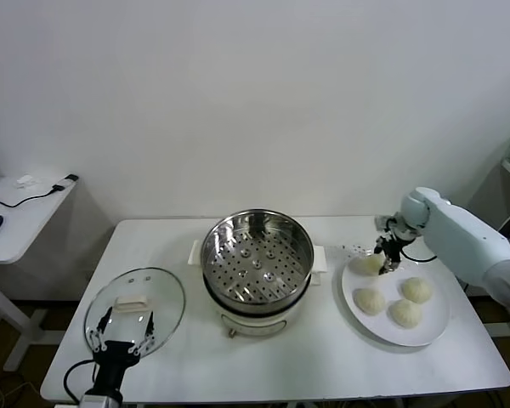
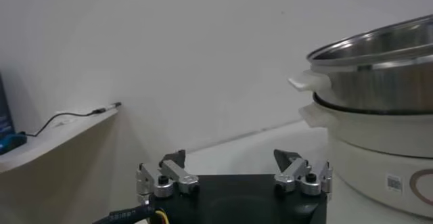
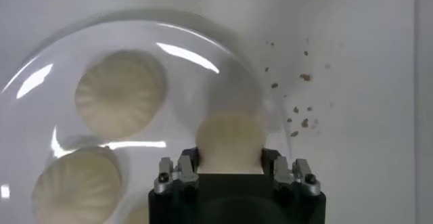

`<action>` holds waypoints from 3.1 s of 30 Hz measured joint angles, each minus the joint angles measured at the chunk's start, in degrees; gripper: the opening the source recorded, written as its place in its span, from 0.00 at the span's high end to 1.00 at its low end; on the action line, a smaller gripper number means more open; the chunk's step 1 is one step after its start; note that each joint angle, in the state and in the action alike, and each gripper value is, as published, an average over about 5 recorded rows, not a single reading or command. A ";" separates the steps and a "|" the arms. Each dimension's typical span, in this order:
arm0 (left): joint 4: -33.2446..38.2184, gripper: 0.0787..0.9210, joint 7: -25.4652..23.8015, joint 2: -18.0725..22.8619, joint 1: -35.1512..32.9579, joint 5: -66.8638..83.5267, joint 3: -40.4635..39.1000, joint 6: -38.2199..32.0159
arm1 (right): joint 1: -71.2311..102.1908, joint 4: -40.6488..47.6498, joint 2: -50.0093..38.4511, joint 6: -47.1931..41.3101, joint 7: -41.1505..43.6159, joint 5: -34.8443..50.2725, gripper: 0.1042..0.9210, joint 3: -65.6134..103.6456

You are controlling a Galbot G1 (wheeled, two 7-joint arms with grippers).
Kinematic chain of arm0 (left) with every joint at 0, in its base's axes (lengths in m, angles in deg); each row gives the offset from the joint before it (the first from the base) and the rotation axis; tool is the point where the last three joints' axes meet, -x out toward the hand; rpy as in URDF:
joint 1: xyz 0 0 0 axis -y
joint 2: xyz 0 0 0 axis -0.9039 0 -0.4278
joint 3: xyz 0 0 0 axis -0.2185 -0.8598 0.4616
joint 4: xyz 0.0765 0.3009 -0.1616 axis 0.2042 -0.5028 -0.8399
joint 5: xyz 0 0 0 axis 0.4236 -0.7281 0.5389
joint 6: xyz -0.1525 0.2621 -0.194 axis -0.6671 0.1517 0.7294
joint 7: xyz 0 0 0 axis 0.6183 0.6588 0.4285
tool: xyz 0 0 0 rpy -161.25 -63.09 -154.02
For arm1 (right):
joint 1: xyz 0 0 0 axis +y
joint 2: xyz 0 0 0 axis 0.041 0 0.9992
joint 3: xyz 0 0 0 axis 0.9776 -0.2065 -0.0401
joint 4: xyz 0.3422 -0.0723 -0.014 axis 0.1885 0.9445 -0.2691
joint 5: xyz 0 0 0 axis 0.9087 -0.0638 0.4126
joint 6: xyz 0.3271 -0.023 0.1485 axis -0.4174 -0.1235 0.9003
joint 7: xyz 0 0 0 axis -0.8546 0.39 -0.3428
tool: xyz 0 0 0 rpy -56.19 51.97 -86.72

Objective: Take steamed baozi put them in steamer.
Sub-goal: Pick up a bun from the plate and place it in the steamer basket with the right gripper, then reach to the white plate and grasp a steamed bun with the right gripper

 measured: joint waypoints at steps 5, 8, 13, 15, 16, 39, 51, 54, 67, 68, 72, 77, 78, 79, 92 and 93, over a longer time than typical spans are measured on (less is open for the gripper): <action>0.30 0.12 0.00 -0.05 -0.35 -0.18 -0.18 -0.03 | -9.13 -4.93 0.90 5.07 0.79 2.36 0.40 -8.04; 0.50 0.12 0.00 -0.06 -0.58 -0.34 -0.26 -0.06 | -14.87 -7.89 2.35 9.02 0.88 2.75 0.40 -12.19; 0.63 0.12 0.00 -0.06 -0.98 -0.50 -0.40 -0.17 | -22.29 -12.55 5.99 16.09 0.51 1.47 0.40 -16.39; 0.63 0.12 0.00 -0.04 -1.11 -0.56 -0.43 -0.22 | -24.20 -14.35 7.77 18.63 0.32 0.51 0.40 -17.31; 0.64 0.12 0.01 -0.02 -1.17 -0.57 -0.43 -0.24 | -24.95 -15.23 8.72 19.79 0.23 -0.03 0.40 -17.64; 1.17 0.12 0.41 -1.01 -2.55 -0.39 -0.09 -0.30 | -18.02 -16.22 25.71 35.40 -2.95 -18.90 0.40 -16.26; 0.37 0.12 0.59 -1.34 -2.61 -0.02 0.24 -0.37 | -12.83 -11.86 28.73 37.11 -3.32 -22.93 0.39 -15.53; 0.34 0.12 0.59 -1.34 -2.59 -0.02 0.22 -0.37 | -12.25 -11.19 29.17 37.27 -3.45 -23.21 0.34 -15.25; 0.22 0.12 0.67 -1.34 -2.83 -0.11 0.18 -0.46 | -12.98 -11.42 28.52 38.25 -2.50 -21.61 0.12 -13.96; 0.22 0.12 0.68 -1.34 -2.85 -0.11 0.18 -0.47 | -13.33 -11.74 28.17 38.12 -2.36 -21.06 0.12 -13.96; 0.34 0.12 0.69 -1.34 -2.93 -0.14 0.17 -0.47 | -15.79 -13.56 25.98 36.57 -1.99 -17.04 0.12 -14.49; 0.71 0.12 0.70 -1.34 -3.03 -0.20 0.06 -0.47 | -21.54 -16.54 20.99 30.35 -3.47 -6.75 0.12 -18.62; 0.79 0.12 0.70 -1.34 -3.04 -0.20 0.02 -0.48 | -22.89 -17.23 19.71 28.39 -4.21 -4.00 0.12 -19.93; 0.88 0.12 0.70 -1.34 -3.06 -0.20 -0.01 -0.48 | -24.21 -17.95 18.34 26.20 -5.02 -1.11 0.12 -21.28; 1.24 0.12 0.77 -1.34 -3.09 -0.19 -0.32 -0.52 | -31.29 -28.43 -2.54 -6.71 -9.90 25.58 0.12 -32.74; 1.23 0.12 0.78 -1.34 -3.13 -0.19 -0.32 -0.54 | -31.00 -29.05 -4.06 -8.37 -9.81 26.31 0.12 -32.98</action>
